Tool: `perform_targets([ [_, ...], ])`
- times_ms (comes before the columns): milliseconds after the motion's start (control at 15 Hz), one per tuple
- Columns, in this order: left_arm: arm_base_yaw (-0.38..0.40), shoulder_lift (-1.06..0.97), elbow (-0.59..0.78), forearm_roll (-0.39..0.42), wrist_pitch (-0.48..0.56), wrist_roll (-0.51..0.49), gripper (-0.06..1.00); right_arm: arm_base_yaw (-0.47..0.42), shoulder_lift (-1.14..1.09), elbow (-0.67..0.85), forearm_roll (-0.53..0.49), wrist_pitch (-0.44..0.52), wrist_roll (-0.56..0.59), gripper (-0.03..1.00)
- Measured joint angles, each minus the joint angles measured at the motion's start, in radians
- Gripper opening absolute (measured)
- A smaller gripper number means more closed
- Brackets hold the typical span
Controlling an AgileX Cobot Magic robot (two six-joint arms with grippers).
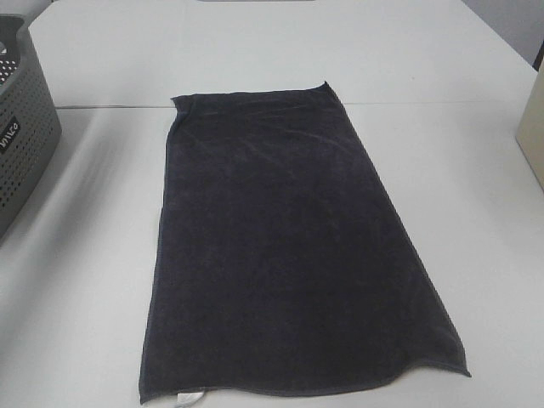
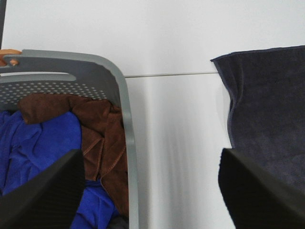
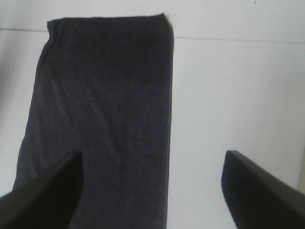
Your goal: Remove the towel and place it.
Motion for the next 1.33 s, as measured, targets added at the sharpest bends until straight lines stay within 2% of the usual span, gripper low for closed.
perform_targets([
  [200, 0.003, -0.175, 0.167, 0.012, 0.0, -0.007, 0.73, 0.0, -0.257, 0.319, 0.008, 0.0, 0.0, 0.78],
  [400, 0.003, -0.443, 0.467, 0.03, -0.001, -0.007, 0.73, 0.0, -0.531, 0.619, 0.014, 0.0, 0.029, 0.77],
  [600, 0.003, -0.75, 0.808, 0.03, -0.067, -0.007, 0.73, 0.0, -0.782, 0.865, 0.015, 0.001, 0.048, 0.77],
  [667, 0.003, -0.803, 0.867, 0.03, -0.078, -0.007, 0.73, 0.0, -0.869, 0.927, 0.015, 0.002, 0.056, 0.77],
  [933, 0.003, -1.164, 1.237, 0.044, -0.11, -0.007, 0.73, 0.0, -1.126, 1.04, 0.012, 0.003, 0.06, 0.77],
  [1067, 0.003, -1.308, 1.377, 0.044, -0.111, -0.007, 0.73, 0.0, -1.243, 1.085, -0.021, 0.003, 0.052, 0.77],
  [1133, 0.003, -1.44, 1.492, 0.045, -0.111, -0.007, 0.73, 0.0, -1.363, 1.137, -0.049, 0.003, 0.015, 0.77],
  [1333, 0.003, -1.617, 1.62, 0.049, -0.113, 0.033, 0.73, 0.0, -1.535, 1.218, -0.063, 0.003, -0.035, 0.77],
])
